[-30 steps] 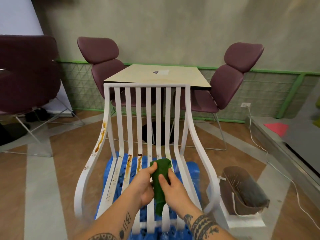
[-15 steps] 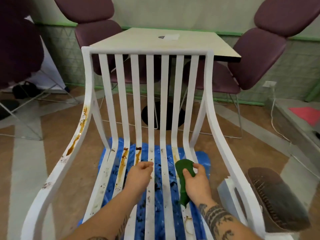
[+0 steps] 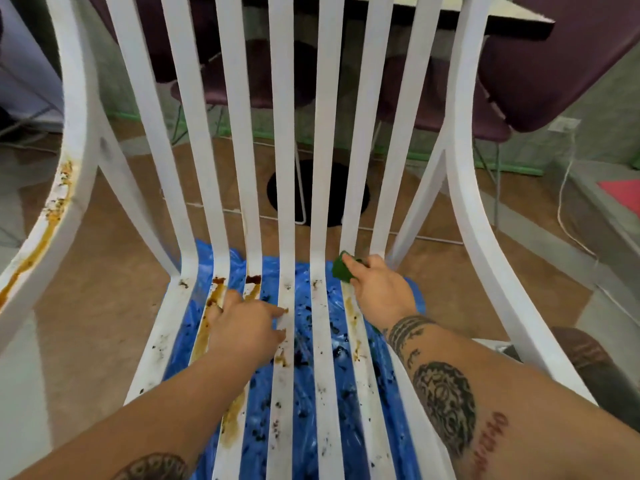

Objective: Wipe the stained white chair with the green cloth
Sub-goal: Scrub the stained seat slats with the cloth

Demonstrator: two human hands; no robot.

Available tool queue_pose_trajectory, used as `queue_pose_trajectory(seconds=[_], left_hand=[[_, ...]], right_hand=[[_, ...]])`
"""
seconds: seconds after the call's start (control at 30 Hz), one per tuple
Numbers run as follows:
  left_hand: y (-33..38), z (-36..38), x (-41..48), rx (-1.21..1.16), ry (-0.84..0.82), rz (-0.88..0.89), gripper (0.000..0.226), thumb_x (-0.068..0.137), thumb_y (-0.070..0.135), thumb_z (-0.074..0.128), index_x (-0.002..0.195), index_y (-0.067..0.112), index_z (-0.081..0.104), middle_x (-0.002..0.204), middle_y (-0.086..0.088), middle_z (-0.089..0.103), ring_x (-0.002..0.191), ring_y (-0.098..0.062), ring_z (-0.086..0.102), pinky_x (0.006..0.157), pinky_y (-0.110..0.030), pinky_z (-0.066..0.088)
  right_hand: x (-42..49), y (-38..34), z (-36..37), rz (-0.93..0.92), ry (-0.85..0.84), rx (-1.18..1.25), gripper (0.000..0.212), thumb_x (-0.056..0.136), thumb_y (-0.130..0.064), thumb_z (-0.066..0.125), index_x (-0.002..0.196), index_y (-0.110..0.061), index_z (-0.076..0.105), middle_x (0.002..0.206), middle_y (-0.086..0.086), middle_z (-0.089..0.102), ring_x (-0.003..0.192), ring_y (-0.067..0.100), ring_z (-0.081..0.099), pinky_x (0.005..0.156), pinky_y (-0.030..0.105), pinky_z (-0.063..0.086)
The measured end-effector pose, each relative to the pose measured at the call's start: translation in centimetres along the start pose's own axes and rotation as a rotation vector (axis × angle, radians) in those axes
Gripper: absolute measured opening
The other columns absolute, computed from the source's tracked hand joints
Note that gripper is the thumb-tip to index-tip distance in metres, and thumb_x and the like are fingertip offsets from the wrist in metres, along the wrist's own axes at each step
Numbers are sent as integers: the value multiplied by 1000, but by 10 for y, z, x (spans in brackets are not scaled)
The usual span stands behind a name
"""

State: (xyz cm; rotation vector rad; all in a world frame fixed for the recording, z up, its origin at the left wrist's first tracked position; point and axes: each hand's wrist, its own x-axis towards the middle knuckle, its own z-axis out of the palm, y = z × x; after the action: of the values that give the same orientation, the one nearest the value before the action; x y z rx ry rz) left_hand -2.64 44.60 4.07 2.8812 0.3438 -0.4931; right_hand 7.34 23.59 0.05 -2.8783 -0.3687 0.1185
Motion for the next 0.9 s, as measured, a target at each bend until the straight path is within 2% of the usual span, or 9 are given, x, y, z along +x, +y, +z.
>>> queue_pose_trajectory(seconds=[0.13, 0.3, 0.37, 0.47, 0.6, 0.7, 0.77, 0.83, 0.9], left_hand=[[-3, 5, 3, 30, -19, -7, 46, 98, 55, 54, 144, 49, 50, 134, -1, 57, 142, -26, 19, 111, -49, 24], [2, 7, 2, 50, -42, -28, 43, 101, 45, 56, 143, 48, 49, 138, -10, 48, 141, -29, 17, 115, -50, 20], [-1, 10, 5, 36, -22, -26, 42, 100, 45, 57, 142, 48, 51, 133, -8, 54, 142, -28, 18, 113, -51, 20], [-3, 14, 9, -5, -29, -44, 42, 98, 40, 62, 139, 49, 54, 127, -3, 62, 144, -26, 18, 113, -55, 20], [-4, 15, 13, -39, -50, -60, 41, 97, 43, 64, 138, 48, 56, 130, 0, 64, 148, -29, 17, 116, -62, 21], [-4, 15, 13, -50, -61, -62, 41, 98, 42, 63, 139, 46, 57, 127, 1, 65, 148, -30, 17, 114, -60, 22], [-4, 15, 12, -49, -58, -60, 41, 98, 40, 63, 139, 45, 57, 128, 1, 65, 147, -31, 17, 114, -60, 22], [-4, 15, 13, -59, -52, -57, 41, 98, 39, 64, 138, 44, 58, 131, 0, 65, 147, -31, 17, 114, -60, 20], [-5, 15, 13, -61, -52, -50, 40, 98, 40, 63, 138, 44, 59, 131, -1, 65, 148, -32, 17, 114, -60, 20]], right_hand=[[7, -6, 9, 10, -101, -108, 63, 101, -10, 43, 158, -33, 30, 127, 9, 47, 94, 37, 59, 66, 38, 38], [30, -5, -34, 101, -366, 81, 46, 97, -8, 44, 132, -27, 66, 124, 10, 65, 93, 29, 64, 73, 37, 57], [36, -4, -48, 164, -287, 131, 43, 97, -10, 46, 130, -28, 68, 122, 8, 67, 93, 27, 66, 74, 35, 56], [32, 1, -40, 194, -127, 224, 41, 101, -18, 52, 137, -35, 62, 132, 5, 66, 94, 26, 67, 72, 30, 53], [7, -5, -10, 156, -155, 287, 46, 103, -18, 52, 145, -35, 54, 134, 12, 64, 92, 29, 67, 71, 32, 55], [-5, -6, -9, 166, -133, 261, 45, 99, -14, 54, 141, -30, 59, 129, 13, 66, 96, 31, 66, 77, 35, 57], [-2, -6, -24, 199, -243, 259, 41, 98, -12, 54, 135, -27, 65, 127, 10, 67, 90, 28, 65, 75, 34, 58], [4, -6, -42, 189, -380, 216, 38, 100, -15, 54, 135, -24, 66, 130, 9, 65, 97, 27, 65, 82, 36, 59], [6, -5, -46, 196, -330, 239, 37, 101, -22, 58, 138, -25, 64, 132, 7, 65, 101, 26, 66, 88, 36, 58]])
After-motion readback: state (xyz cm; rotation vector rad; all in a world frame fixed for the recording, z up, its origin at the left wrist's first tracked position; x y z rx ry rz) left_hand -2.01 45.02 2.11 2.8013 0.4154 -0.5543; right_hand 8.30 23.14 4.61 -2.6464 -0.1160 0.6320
